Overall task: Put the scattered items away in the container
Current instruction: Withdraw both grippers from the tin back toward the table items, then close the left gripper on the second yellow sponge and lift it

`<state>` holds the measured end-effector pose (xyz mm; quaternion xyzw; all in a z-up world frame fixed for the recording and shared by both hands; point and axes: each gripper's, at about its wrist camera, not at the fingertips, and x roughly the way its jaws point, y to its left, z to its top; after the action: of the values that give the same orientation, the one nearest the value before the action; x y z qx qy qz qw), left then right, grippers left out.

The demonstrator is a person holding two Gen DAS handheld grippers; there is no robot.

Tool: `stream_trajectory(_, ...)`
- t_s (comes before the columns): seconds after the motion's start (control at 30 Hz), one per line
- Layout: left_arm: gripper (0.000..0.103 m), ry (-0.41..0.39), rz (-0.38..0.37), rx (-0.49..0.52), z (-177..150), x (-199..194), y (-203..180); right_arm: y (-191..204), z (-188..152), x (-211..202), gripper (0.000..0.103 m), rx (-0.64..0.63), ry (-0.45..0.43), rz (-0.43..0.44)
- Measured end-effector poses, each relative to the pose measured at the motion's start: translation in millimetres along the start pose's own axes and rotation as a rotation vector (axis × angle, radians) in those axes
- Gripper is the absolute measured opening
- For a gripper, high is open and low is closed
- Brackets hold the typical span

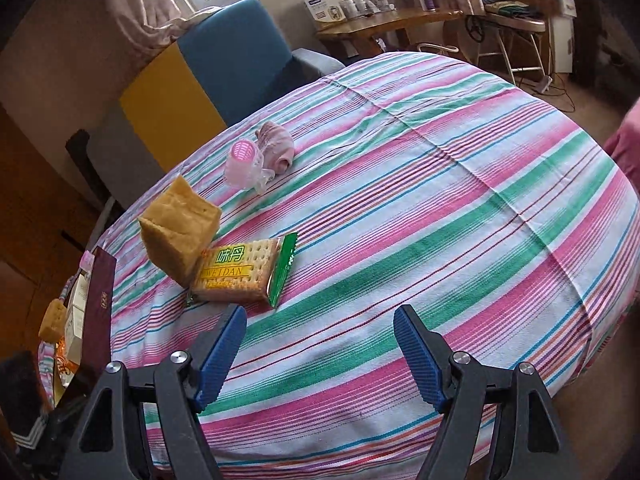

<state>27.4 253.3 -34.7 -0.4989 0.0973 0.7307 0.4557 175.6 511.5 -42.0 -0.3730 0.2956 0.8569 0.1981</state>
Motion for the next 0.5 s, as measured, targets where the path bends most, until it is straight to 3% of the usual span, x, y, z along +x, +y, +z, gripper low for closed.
stream_trajectory(0.33,0.084,-0.074,0.015,0.094,88,6,-28,33,13,20,0.078,-0.14,0.01,0.002)
stream_trajectory(0.5,0.084,-0.07,0.007,0.06,119,22,-29,46,14,28,0.08,-0.231,0.026,0.021)
